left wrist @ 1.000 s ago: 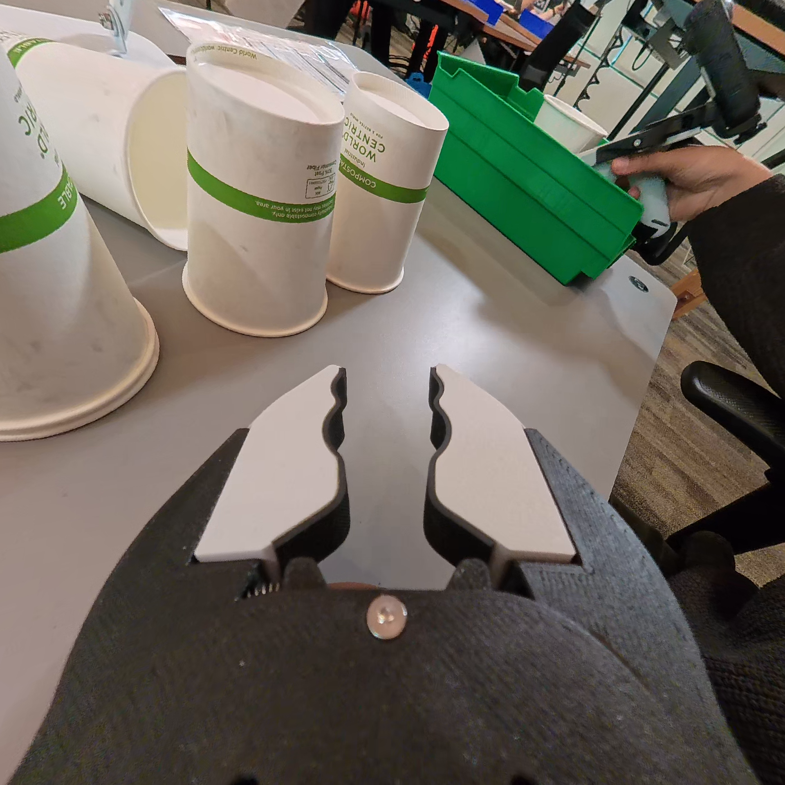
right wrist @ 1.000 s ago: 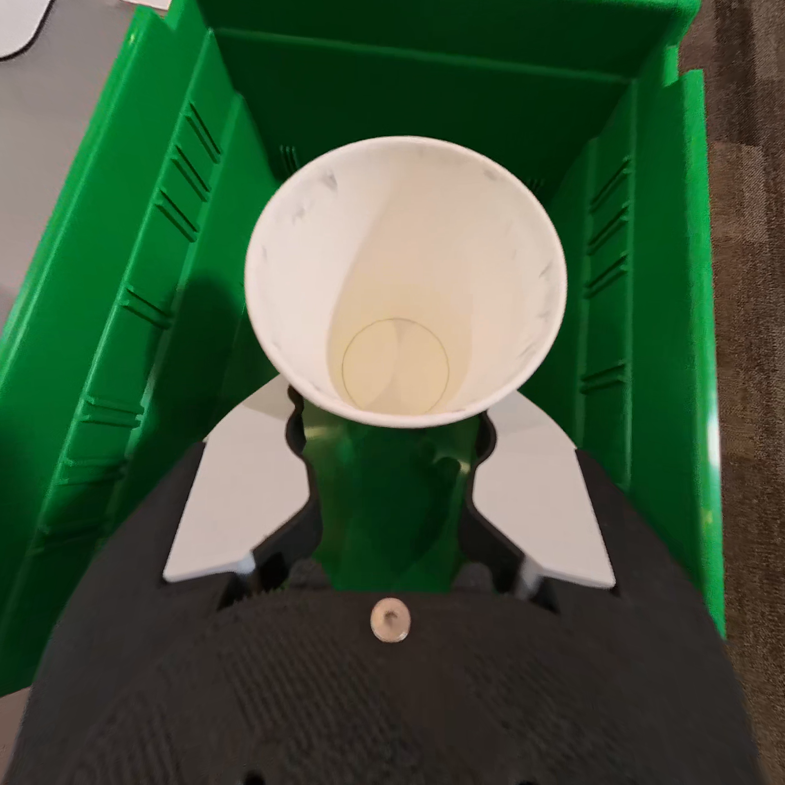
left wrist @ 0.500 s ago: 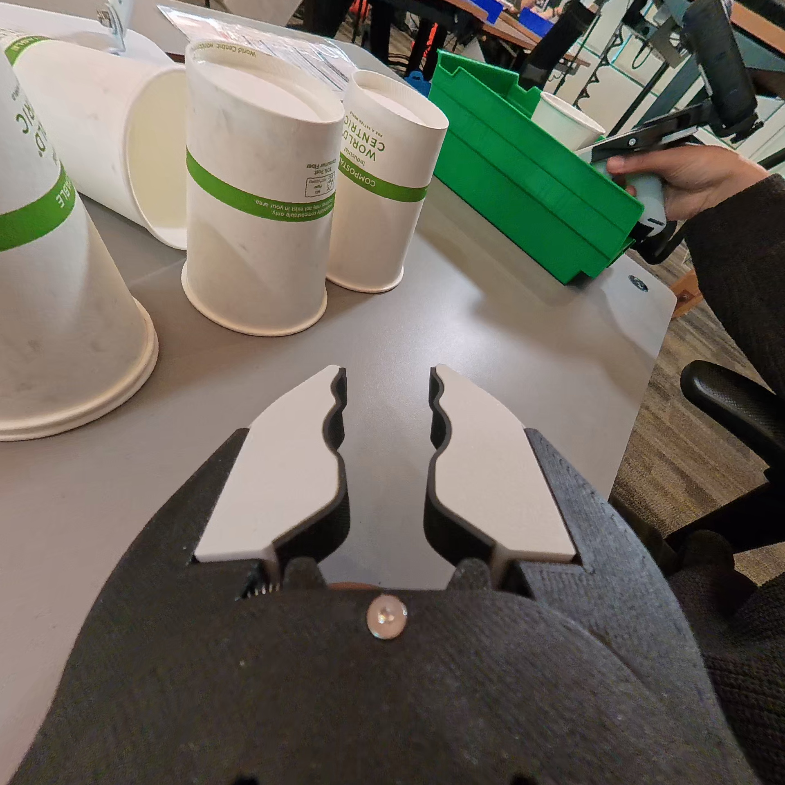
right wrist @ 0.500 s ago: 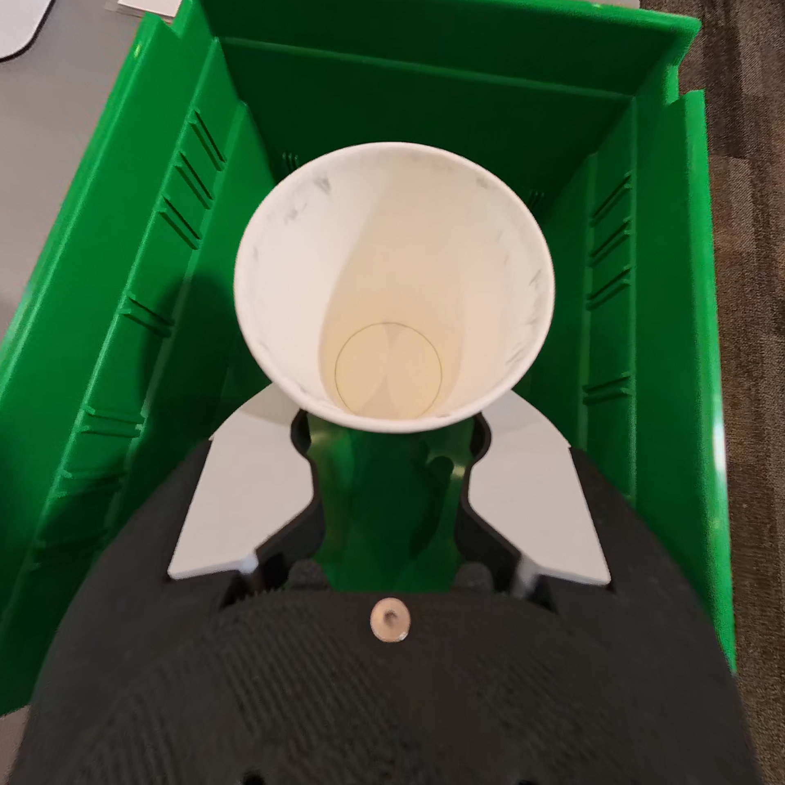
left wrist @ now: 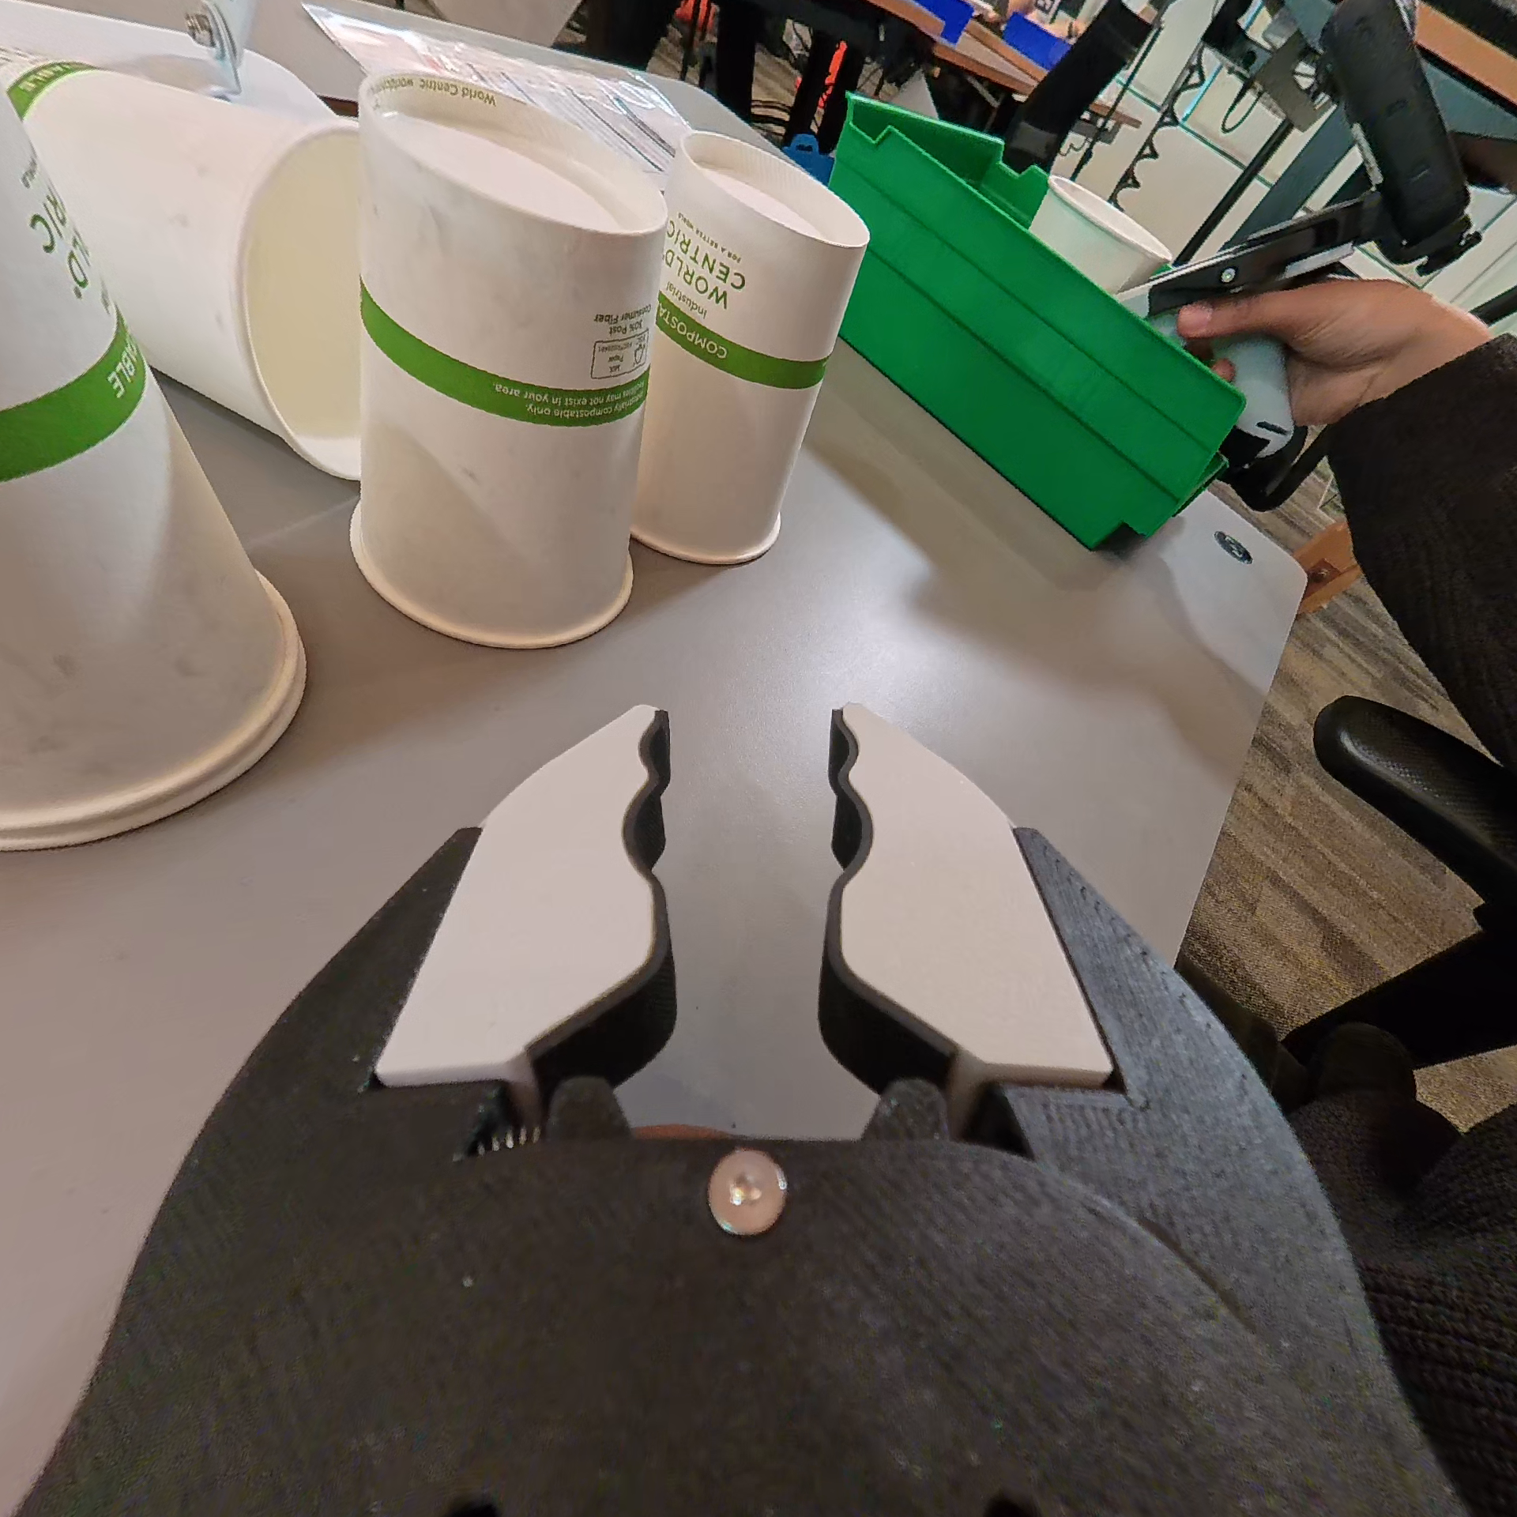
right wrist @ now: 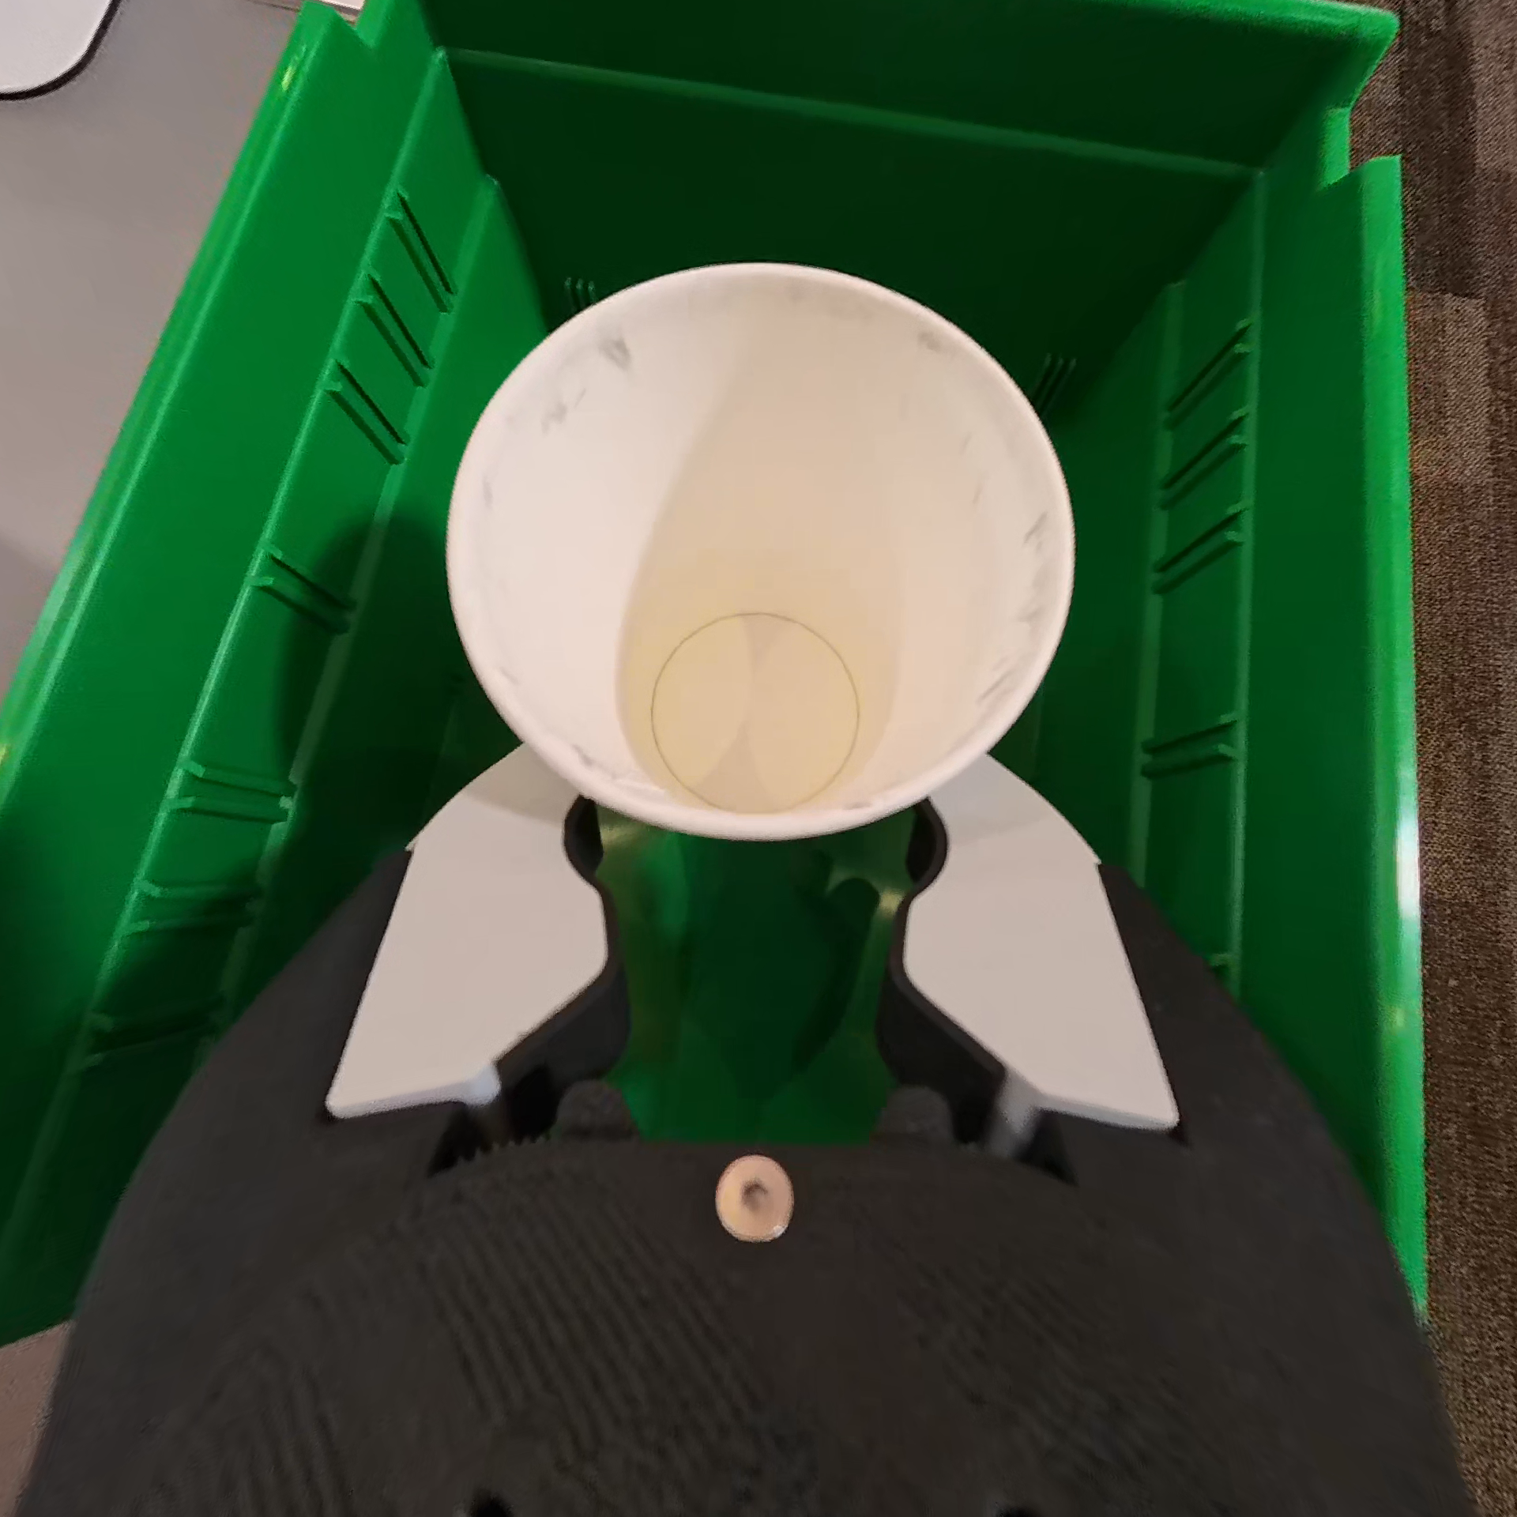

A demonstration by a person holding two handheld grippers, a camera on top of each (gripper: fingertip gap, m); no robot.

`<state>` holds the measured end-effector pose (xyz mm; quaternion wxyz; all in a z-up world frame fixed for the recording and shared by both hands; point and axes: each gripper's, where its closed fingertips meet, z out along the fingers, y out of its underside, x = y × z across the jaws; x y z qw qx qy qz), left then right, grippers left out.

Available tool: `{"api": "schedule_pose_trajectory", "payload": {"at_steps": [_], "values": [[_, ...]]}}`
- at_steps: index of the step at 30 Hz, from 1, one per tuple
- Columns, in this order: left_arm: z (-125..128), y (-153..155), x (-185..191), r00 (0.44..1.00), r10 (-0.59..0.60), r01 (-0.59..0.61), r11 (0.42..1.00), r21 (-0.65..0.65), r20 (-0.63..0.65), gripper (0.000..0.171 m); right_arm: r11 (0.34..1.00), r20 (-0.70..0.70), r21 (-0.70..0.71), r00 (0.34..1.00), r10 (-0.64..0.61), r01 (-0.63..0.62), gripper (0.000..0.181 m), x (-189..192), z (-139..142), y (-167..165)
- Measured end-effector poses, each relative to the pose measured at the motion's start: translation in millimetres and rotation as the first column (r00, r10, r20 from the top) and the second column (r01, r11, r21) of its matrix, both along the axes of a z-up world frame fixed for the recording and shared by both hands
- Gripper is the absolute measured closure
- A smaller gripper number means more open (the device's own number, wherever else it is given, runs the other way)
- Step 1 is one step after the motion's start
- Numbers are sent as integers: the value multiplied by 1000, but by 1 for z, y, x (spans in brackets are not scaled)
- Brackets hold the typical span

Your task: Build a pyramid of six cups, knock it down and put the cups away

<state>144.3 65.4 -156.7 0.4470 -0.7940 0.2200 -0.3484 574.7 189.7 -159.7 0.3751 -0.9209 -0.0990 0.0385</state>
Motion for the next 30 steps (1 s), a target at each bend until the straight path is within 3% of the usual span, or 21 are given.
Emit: {"api": "schedule_pose_trajectory", "payload": {"at_steps": [14,21,25,30], "values": [[0,0,0,1000,-2,2,1000,1,-1,134,1000,-19,14,1000,11,-11,97,3,9,-5],[-1,-2,2,1000,-14,14,1000,-6,-4,133,998,-75,70,997,-2,7,92,9,28,-8],[-3,-6,9,998,-56,56,998,-36,15,132,982,-132,154,987,-92,113,87,19,53,-3],[5,-9,24,993,-114,114,993,6,35,131,901,-270,368,954,-132,228,88,19,117,-7]]}}
